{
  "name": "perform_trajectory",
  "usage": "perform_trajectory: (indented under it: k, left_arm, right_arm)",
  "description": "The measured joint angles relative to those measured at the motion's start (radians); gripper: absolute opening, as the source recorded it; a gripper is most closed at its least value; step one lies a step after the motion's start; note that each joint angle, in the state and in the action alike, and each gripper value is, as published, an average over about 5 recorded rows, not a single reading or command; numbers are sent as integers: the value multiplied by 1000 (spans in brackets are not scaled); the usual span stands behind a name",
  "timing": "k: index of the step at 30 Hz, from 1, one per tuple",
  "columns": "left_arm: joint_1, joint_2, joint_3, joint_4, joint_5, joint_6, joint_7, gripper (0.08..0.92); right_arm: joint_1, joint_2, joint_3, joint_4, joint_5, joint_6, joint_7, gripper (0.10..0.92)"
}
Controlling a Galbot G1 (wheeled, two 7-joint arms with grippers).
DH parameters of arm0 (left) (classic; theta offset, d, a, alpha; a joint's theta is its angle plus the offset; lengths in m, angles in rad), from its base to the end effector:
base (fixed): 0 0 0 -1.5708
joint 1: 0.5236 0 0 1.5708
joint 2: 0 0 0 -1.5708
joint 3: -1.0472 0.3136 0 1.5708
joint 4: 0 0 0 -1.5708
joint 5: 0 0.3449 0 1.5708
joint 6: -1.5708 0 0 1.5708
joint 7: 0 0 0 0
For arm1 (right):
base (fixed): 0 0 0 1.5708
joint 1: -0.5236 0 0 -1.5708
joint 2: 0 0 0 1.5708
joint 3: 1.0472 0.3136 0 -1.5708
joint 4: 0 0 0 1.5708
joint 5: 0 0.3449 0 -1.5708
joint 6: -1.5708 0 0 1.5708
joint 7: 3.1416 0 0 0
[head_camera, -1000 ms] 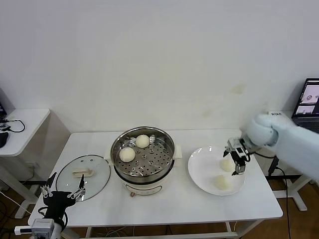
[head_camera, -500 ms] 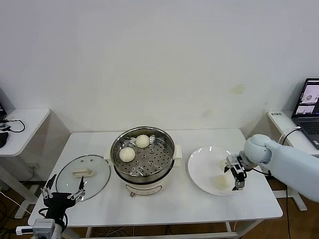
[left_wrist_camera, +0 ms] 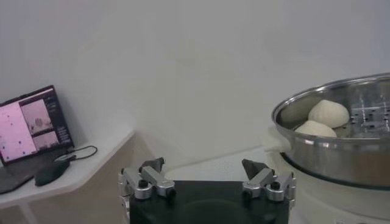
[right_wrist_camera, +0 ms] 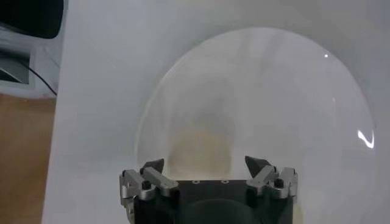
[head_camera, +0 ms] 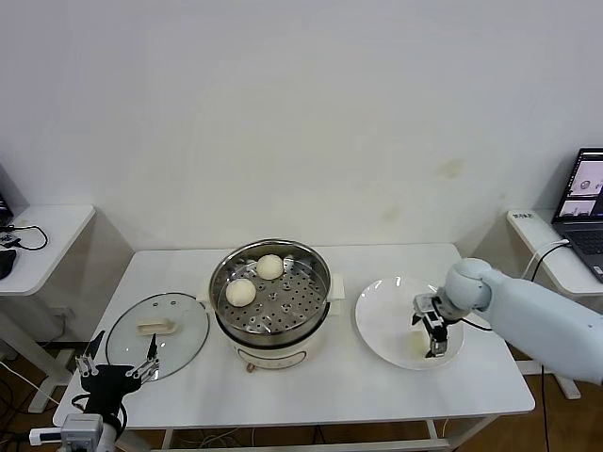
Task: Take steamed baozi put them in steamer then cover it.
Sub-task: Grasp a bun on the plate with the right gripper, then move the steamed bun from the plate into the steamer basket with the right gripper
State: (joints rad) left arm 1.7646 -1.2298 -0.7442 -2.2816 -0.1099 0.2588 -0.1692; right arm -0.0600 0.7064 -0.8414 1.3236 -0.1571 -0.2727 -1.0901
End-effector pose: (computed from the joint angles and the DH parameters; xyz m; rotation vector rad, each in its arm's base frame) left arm 0.1499 0.0835 -0.2162 0.2146 -2.8948 -0.4610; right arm 0.4610 -0.0903 -0.2225 1.3147 -1.2657 1.3893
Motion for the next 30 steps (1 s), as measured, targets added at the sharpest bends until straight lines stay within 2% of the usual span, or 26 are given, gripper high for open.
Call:
perform_trajectory:
  k: [15,30]
  left_arm:
    - [5,-7,-2,-5,1,-1,-1,823]
    - [3,-6,-3,-15,0,-2,-1,823]
  right_arm:
    - [-4,21,3,-19,-10,-10,-11,646]
    - [105,-3,-29,17,39,-19,-42,619]
